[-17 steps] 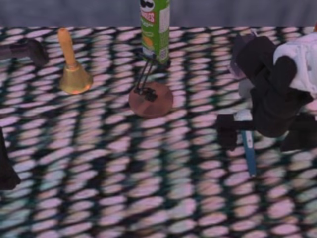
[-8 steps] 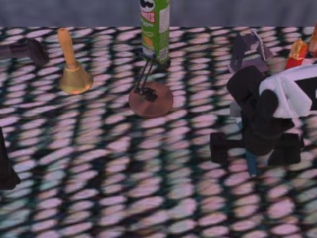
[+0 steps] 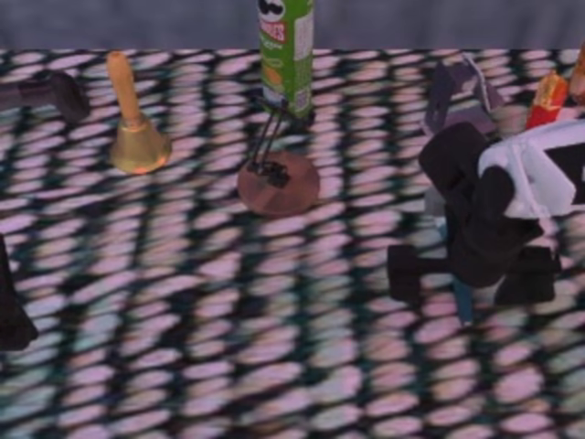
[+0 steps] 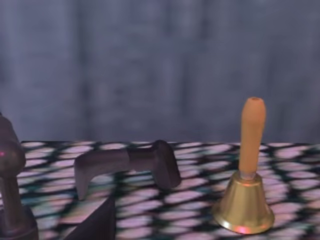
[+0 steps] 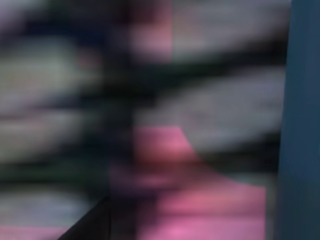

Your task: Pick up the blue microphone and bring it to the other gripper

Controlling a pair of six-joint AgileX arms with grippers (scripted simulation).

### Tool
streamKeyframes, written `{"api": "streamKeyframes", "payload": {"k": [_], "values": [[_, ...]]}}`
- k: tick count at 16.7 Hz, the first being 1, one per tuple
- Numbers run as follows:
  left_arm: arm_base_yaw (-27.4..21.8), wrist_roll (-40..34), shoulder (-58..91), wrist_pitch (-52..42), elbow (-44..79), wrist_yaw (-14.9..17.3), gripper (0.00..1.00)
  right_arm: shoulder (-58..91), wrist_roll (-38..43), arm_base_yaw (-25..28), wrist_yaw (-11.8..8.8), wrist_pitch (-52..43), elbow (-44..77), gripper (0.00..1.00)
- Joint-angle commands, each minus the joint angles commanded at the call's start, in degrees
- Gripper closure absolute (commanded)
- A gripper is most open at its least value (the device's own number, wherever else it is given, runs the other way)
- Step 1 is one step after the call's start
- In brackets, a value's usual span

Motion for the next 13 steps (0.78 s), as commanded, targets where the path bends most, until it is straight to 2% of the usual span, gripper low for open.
{"api": "streamKeyframes", "payload": {"k": [10, 13], "values": [[0.0, 0.0, 0.0, 0.0, 0.0, 0.0, 0.00, 0.0, 0.0, 0.0, 0.0, 0.0, 0.0, 0.98], [0.0, 0.0, 0.0, 0.0, 0.0, 0.0, 0.00, 0.0, 0.0, 0.0, 0.0, 0.0, 0.0, 1.00]]}}
